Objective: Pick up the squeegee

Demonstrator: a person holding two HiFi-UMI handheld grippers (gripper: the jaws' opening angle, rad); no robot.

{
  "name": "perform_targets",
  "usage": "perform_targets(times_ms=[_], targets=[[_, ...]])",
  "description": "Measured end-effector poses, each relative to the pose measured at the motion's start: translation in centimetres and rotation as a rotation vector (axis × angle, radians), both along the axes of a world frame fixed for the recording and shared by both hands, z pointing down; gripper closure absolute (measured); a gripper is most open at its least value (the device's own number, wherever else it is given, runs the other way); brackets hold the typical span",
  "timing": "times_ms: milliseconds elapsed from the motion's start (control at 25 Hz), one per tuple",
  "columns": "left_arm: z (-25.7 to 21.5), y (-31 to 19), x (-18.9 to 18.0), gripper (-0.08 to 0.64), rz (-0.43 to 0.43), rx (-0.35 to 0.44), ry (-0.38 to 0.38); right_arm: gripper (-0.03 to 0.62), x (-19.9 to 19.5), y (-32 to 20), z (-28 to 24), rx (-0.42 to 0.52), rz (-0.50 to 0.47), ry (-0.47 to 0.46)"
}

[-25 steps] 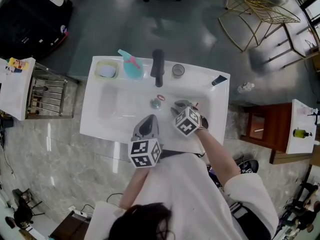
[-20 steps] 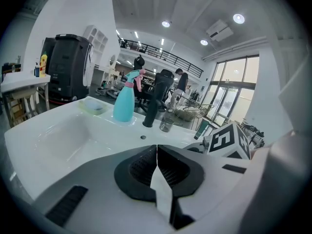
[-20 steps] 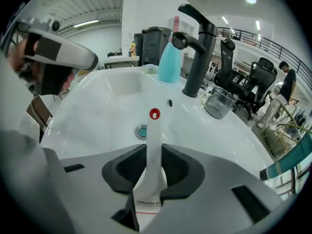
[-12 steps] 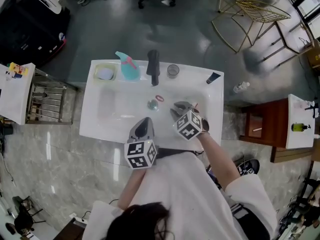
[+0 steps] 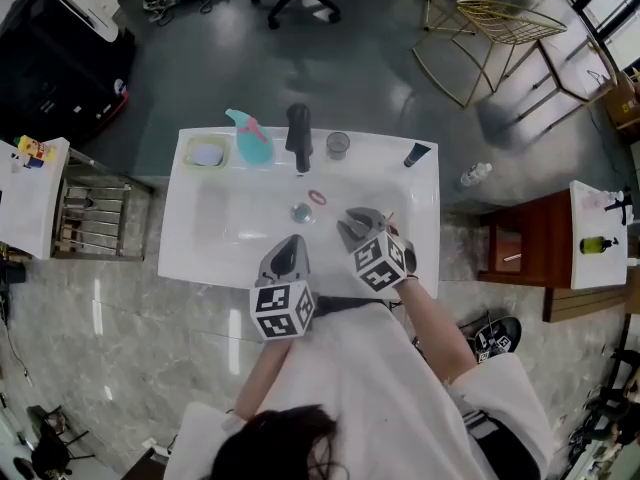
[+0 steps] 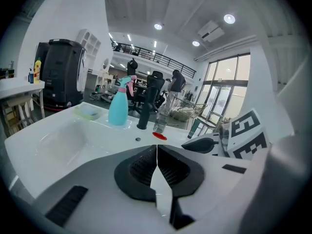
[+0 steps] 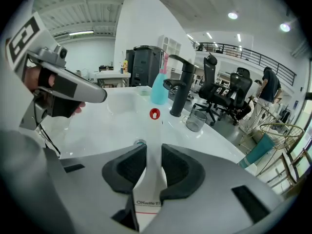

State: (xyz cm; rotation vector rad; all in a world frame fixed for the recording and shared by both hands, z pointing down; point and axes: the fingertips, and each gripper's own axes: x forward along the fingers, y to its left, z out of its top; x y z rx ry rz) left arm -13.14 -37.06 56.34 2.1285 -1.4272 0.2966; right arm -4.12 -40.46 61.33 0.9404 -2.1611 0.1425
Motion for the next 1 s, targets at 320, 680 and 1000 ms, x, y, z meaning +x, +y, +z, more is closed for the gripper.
perform_targets(times_ms=[320,680,1000], targets=[[-1.1,-0.1,1.3,0.534,0.034,0.041,0.000,0.486,1.0,0.2,-3.5,0.098,0.144,-0.086],[-2.0,-0.2,2.2,0.534,0.056,0.067,0.010,0.486,1.5,0.2,-7.2,0.182,0.219,-0.148],[-3.1,-0.4,2.7,0.534,0.059,0.089,0.030,0.486,2.2,0.4,-10.4,0.272,0.317,-0.228]])
